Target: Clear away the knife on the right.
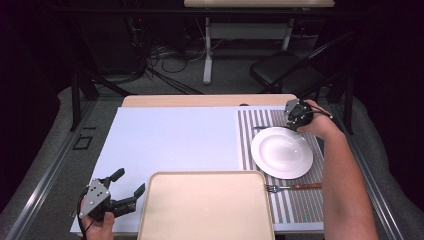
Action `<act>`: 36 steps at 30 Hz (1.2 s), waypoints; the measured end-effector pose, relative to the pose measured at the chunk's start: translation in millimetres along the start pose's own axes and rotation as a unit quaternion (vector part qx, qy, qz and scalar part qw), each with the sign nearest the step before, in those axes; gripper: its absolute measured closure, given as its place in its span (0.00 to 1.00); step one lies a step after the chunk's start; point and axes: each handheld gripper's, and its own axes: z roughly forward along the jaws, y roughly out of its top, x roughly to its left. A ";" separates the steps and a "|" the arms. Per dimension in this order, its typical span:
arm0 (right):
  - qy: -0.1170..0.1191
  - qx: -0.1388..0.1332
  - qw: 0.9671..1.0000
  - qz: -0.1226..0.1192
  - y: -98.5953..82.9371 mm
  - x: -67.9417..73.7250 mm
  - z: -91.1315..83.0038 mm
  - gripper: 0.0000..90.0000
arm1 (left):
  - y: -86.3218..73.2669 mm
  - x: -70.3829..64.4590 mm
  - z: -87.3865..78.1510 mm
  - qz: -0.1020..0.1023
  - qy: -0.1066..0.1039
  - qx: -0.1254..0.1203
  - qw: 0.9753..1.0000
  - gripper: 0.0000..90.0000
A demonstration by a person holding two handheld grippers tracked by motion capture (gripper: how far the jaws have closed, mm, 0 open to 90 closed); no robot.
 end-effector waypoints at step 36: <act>0.055 0.066 0.993 -0.076 -10.9 4.7 16.2 0.63 | -1.2 1.6 0.0 -0.005 0.003 0.001 1.000 0.17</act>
